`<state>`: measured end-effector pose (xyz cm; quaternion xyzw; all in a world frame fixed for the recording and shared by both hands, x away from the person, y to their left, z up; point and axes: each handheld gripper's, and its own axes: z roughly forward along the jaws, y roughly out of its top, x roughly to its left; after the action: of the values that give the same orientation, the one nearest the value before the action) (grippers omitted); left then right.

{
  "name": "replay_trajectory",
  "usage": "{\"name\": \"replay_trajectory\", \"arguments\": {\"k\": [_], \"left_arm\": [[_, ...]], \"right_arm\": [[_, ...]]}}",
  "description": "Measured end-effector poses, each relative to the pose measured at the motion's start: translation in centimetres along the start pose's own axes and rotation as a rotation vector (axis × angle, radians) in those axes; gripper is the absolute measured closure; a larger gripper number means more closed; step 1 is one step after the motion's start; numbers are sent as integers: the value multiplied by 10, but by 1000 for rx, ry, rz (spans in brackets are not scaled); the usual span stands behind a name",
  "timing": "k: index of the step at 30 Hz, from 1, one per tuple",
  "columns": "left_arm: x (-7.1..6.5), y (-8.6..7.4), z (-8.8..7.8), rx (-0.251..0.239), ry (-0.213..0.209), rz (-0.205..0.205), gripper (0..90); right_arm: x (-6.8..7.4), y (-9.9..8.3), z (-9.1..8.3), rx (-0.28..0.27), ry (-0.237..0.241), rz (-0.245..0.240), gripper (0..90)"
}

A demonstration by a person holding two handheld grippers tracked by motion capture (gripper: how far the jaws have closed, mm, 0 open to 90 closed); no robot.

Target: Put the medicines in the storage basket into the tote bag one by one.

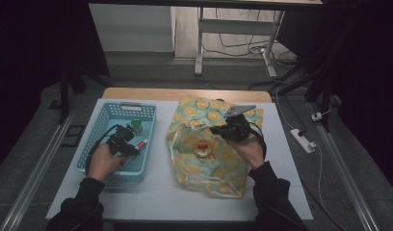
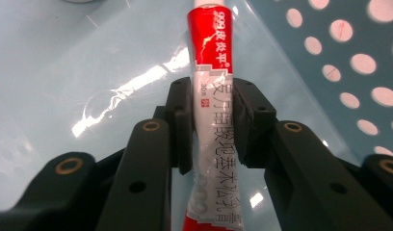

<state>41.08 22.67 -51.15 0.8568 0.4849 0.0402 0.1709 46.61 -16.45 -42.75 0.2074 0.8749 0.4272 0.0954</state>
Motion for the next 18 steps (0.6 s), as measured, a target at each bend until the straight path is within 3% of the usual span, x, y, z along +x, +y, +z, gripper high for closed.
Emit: {"name": "replay_trajectory", "arguments": {"k": [6,13,18], "left_arm": [[1,0,-2,-4,10,-22,715],[-2,0,-8,-49,45,-24,729],[1,-2,-15,-107,32,-50,730]], "right_arm": [[0,0,-1,-4,-1,1,898],[0,0,-2,-7,-2,2,898],[0,1,-2,-10,-2,2,898]]}}
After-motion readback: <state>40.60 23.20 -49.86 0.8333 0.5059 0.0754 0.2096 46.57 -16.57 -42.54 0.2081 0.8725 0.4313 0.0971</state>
